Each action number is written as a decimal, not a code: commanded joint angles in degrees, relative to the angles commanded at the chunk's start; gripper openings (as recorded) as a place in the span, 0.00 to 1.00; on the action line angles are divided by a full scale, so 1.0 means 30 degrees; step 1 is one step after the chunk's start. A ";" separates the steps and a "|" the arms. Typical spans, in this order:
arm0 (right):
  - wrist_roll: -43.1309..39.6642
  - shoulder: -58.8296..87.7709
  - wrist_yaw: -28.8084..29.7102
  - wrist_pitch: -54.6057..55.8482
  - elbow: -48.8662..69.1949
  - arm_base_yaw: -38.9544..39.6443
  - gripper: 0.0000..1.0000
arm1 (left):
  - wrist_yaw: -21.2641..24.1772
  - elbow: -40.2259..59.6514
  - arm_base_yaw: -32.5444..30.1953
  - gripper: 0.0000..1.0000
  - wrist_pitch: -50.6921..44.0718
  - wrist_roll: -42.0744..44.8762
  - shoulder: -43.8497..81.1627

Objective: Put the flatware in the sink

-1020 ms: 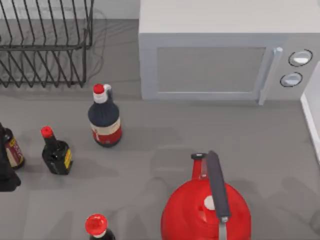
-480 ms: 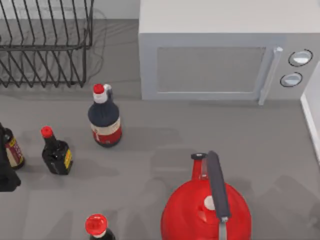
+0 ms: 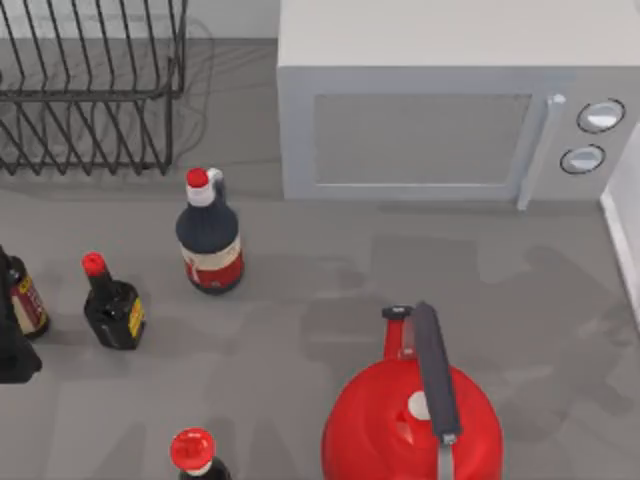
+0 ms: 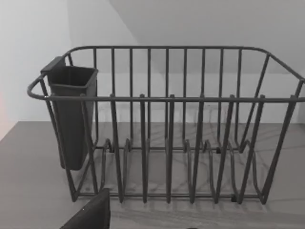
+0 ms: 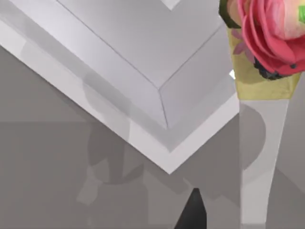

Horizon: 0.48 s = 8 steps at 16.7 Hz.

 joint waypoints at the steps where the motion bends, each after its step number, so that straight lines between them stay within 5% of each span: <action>1: -0.0035 0.1407 -0.0002 -0.0646 0.2110 -0.0051 0.00 | 0.0000 0.0000 0.0000 1.00 0.0000 0.0000 0.0000; 8: -0.0341 1.1139 -0.0015 -0.5049 1.6892 -0.0552 0.00 | 0.0000 0.0000 0.0000 1.00 0.0000 0.0000 0.0000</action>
